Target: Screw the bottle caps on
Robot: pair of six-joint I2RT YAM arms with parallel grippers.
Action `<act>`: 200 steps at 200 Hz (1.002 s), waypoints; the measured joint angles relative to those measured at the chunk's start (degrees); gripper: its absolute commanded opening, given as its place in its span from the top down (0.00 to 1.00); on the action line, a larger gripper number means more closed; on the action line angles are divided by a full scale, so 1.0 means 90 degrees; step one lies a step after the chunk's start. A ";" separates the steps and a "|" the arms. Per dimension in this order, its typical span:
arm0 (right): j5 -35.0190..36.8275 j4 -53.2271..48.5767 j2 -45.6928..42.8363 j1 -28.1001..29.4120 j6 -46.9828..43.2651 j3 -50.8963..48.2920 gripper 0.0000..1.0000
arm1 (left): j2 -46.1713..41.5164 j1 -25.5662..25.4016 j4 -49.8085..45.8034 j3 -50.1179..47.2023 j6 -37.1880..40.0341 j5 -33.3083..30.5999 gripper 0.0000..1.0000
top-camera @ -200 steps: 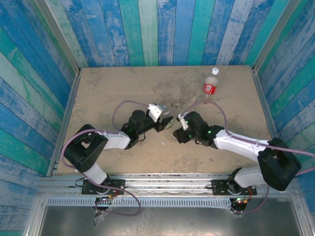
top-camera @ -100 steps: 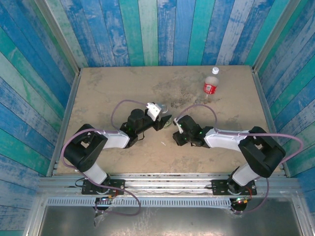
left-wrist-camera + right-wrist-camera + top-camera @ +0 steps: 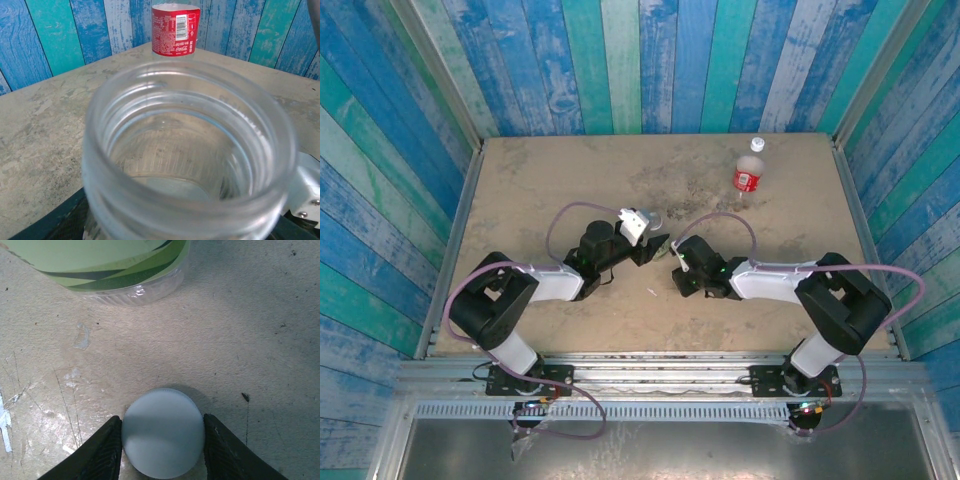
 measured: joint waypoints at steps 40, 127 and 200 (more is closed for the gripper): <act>0.0078 -0.0034 -0.0051 0.0000 0.0041 0.0000 0.62 | 0.0000 0.0005 -0.0056 0.0029 0.0058 0.0097 0.39; 0.0423 -0.0719 -0.1287 -0.0182 0.0185 0.0002 0.61 | 0.0126 0.0007 -0.1462 0.0869 0.0631 0.1253 0.39; 0.0403 -0.1464 -0.2548 -0.0957 0.0107 0.0000 0.61 | 0.0335 -0.0090 -0.2820 0.1625 0.1387 0.2550 0.31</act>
